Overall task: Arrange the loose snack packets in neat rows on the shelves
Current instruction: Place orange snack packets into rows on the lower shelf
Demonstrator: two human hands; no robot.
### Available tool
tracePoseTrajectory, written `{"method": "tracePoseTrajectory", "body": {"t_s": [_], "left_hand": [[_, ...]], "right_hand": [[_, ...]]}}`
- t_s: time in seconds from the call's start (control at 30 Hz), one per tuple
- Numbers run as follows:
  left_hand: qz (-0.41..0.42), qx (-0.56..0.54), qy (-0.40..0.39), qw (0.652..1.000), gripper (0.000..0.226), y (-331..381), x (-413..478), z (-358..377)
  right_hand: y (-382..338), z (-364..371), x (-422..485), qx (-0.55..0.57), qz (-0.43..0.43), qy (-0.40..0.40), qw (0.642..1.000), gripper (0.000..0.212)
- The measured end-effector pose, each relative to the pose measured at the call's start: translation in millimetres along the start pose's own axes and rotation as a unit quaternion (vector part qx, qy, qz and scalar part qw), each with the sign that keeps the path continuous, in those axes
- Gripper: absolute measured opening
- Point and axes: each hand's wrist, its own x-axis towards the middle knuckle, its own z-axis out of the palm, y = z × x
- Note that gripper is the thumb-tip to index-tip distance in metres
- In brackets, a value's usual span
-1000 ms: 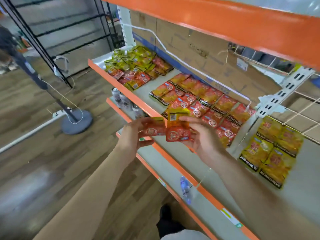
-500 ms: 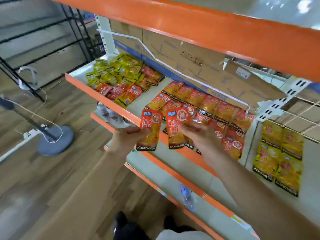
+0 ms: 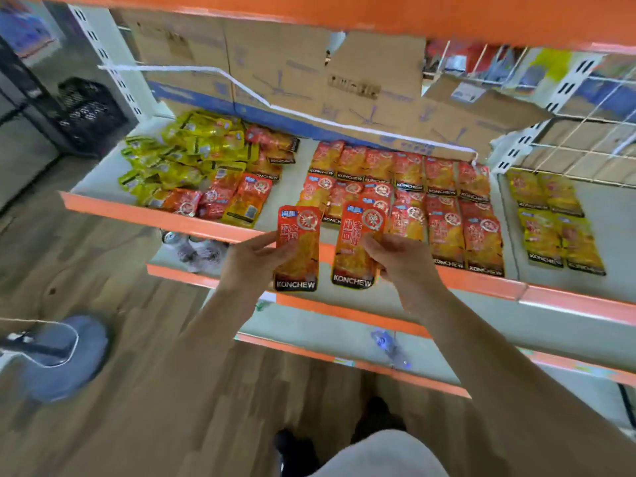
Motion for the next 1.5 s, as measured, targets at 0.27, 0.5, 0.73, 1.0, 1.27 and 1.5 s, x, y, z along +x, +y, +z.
{"method": "tracePoseTrajectory", "body": {"t_s": [0.27, 0.5, 0.73, 1.0, 1.27, 1.5], "left_hand": [[0.015, 0.069, -0.018, 0.997, 0.035, 7, 47, -3], [0.063, 0.166, -0.03, 0.984, 0.021, 19, 96, 13], [0.061, 0.249, -0.01, 0.967, 0.008, 21, 131, 22], [0.127, 0.386, -0.026, 0.913, 0.019, 7, 136, 26], [0.192, 0.466, -0.048, 0.862, 0.064, 1, 124, 27], [0.218, 0.481, -0.069, 0.847, 0.06, -4, 122, 24]], "right_hand": [[-3, 19, 18, -0.076, -0.016, 0.065, 0.995, 0.04], [-15, 32, 69, -0.171, -0.035, 0.09, 0.98, 0.032], [-14, 43, 96, -0.254, -0.044, 0.081, 0.963, 0.026], [-5, 49, 99, -0.404, -0.042, 0.106, 0.908, 0.033], [20, 50, 91, -0.507, -0.172, 0.122, 0.836, 0.049], [26, 49, 94, -0.514, -0.163, 0.07, 0.839, 0.053]]}}
